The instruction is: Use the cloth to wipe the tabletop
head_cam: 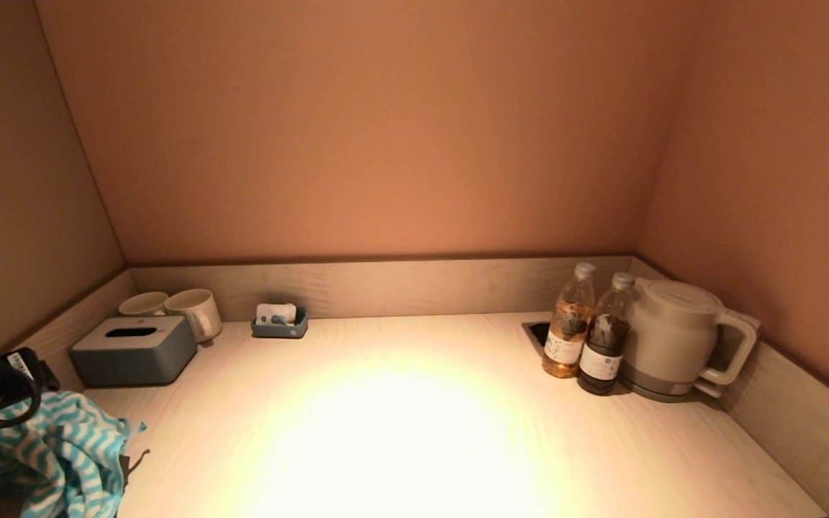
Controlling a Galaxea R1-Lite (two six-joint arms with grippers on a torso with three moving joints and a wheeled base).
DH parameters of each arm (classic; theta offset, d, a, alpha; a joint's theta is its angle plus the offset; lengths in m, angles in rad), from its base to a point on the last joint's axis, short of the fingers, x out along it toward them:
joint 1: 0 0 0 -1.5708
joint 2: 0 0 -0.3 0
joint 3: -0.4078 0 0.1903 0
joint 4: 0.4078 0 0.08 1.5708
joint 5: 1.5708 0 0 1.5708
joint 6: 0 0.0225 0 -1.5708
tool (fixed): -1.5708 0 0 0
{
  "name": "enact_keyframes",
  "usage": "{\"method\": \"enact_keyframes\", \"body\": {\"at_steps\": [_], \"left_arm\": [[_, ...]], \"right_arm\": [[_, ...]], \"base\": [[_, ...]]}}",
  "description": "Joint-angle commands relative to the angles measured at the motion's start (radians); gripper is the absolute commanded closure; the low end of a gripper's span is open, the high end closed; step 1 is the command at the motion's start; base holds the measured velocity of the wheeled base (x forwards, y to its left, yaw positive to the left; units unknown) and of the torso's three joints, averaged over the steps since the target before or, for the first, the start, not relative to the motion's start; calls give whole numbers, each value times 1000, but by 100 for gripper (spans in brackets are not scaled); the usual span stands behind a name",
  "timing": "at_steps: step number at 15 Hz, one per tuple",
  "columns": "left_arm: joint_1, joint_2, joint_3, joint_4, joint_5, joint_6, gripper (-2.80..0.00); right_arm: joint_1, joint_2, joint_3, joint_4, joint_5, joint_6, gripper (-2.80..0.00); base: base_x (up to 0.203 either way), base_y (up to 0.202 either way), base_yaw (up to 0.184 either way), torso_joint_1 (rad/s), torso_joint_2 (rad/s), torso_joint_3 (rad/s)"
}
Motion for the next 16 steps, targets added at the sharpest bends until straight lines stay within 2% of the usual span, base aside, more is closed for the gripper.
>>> {"method": "enact_keyframes", "body": {"at_steps": [1, 2, 8, 13, 14, 15, 16], "left_arm": [[-49, -135, 1, 33, 2, -6, -280], [-70, -156, 2, 57, 2, -10, -280], [-75, -162, 29, 54, -18, -47, -280], [-81, -306, 34, 65, -35, -12, -280], [-81, -322, 36, 63, -34, 2, -129], [-81, -335, 34, 60, -34, 15, 0], [-81, -351, 35, 58, -36, 25, 0]], "right_arm": [[0, 1, 0, 1, 1, 0, 0], [0, 1, 0, 1, 1, 0, 0], [0, 1, 0, 1, 1, 0, 0], [0, 1, -1, 0, 1, 0, 0], [0, 1, 0, -1, 1, 0, 0], [0, 1, 0, 0, 1, 0, 0], [0, 1, -1, 1, 1, 0, 0]], "base": [[0, 0, 0, 0, 0, 0], [0, 0, 0, 0, 0, 0], [0, 0, 0, 0, 0, 0], [0, 0, 0, 0, 0, 0], [0, 0, 0, 0, 0, 0], [0, 0, 0, 0, 0, 0], [0, 0, 0, 0, 0, 0]]}}
